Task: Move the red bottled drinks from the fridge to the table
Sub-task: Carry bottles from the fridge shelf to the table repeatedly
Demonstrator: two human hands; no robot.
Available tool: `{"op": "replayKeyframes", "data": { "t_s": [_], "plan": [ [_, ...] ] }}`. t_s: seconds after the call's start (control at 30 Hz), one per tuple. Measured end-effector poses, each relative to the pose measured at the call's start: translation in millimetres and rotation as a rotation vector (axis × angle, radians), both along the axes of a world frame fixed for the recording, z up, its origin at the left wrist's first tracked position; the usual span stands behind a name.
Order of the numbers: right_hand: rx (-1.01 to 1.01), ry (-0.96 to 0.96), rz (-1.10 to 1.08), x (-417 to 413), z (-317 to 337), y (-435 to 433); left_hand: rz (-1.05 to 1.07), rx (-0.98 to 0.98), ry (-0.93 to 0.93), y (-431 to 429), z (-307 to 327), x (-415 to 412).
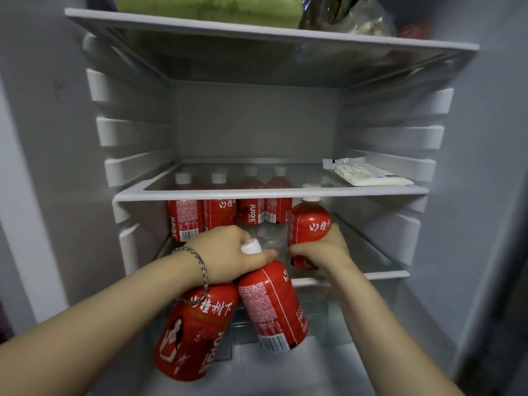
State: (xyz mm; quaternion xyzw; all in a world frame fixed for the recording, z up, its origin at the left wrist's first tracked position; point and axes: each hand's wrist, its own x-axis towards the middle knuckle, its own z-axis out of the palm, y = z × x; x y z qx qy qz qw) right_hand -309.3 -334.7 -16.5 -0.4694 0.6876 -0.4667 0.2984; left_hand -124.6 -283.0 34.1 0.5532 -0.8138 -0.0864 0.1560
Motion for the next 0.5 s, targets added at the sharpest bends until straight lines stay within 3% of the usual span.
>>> {"op": "replayKeyframes", "data": {
  "t_s": [0.2,0.37,0.5],
  "plan": [
    [0.014,0.027,-0.006,-3.1,3.6,53.9,-0.024,-0.051,-0.047,5.0,-2.3,-4.9],
    [-0.353,0.047,-0.008,7.7,37.5,62.8,-0.031,-0.077,-0.054,5.1,-2.1,-5.4],
    [-0.395,0.290,-0.133,10.9,43.2,61.3,-0.030,-0.093,-0.094,9.3,-3.9,-2.5]
  ]
}}
